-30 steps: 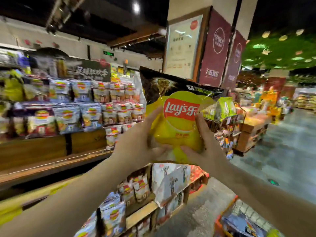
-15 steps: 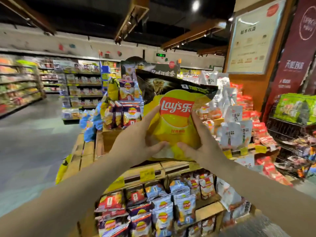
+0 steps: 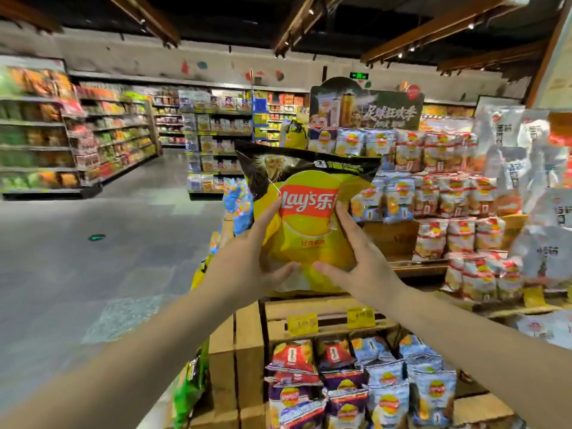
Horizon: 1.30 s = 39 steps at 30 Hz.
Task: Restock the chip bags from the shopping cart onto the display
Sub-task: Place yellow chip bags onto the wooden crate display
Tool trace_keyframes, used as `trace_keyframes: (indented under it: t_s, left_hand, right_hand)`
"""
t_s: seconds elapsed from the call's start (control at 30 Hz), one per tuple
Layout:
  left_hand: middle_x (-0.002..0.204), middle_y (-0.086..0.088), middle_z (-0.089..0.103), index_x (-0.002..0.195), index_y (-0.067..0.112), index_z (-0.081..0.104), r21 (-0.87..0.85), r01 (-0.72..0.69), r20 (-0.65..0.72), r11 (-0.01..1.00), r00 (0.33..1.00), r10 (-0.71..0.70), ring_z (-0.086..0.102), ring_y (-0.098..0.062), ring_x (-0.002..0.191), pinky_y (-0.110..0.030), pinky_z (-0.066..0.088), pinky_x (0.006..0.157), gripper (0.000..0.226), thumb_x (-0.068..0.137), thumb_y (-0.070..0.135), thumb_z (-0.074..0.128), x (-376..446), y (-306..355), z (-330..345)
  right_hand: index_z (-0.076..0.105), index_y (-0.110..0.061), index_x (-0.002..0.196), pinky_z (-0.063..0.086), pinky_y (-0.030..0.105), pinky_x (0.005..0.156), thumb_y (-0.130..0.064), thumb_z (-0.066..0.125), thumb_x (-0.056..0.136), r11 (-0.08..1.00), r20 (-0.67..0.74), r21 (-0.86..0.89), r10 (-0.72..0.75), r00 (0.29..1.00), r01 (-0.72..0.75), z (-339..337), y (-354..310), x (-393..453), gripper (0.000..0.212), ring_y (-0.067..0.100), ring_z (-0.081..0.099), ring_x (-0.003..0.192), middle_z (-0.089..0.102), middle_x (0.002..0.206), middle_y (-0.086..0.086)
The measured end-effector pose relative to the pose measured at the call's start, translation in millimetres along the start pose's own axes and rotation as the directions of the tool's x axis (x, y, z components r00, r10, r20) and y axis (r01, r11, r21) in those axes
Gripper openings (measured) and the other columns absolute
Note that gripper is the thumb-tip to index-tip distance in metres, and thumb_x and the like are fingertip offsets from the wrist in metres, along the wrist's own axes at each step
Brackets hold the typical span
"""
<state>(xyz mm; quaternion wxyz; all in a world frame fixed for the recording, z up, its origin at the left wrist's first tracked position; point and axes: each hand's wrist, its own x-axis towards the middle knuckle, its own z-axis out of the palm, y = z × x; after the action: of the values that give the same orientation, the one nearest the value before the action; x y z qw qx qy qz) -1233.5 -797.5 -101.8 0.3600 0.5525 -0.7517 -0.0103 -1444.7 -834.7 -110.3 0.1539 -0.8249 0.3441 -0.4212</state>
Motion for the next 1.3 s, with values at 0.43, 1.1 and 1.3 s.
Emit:
trace_keyframes:
  t_s: [0.43,1.1,1.3]
  left_hand:
    - [0.086,0.007,0.06,0.12,0.067,-0.022,0.141,0.036,0.061,0.989,0.997,-0.045,0.061,-0.013,0.076,-0.02,0.04,0.054,0.099,0.079,0.051,0.067,103.7,-179.4,-52.7]
    - [0.078,0.018,0.053,0.118,0.071,-0.019,0.051,0.013,0.067,0.999,0.998,-0.016,0.05,0.0,0.062,-0.012,0.04,0.054,0.1,0.077,0.051,0.07,81.3,-477.1,-207.0]
    - [0.072,0.017,0.052,0.121,0.07,-0.019,-0.028,-0.07,0.131,0.997,0.989,0.074,0.051,0.001,0.063,-0.011,0.037,0.053,0.102,0.076,0.051,0.071,93.5,-543.6,-214.9]
  right_hand:
    - [-0.002,-0.077,0.126,0.029,0.052,0.112,-0.046,0.066,0.08,0.996,0.028,0.084,-0.018,0.999,0.016,140.5,37.4,168.5,0.088,0.005,0.023,0.135,0.007,0.125,-0.061]
    - [0.003,-0.072,0.133,0.024,0.039,0.116,-0.052,0.066,0.074,0.997,-0.028,-0.018,-0.074,0.997,0.073,415.8,-71.6,323.2,0.088,0.008,0.02,0.14,0.021,0.145,-0.025]
    - [0.0,-0.071,0.133,0.024,0.051,0.115,-0.059,0.056,0.075,0.997,-0.067,-0.077,0.002,0.998,-0.007,465.3,-81.4,340.5,0.082,0.02,0.022,0.143,0.016,0.144,-0.027]
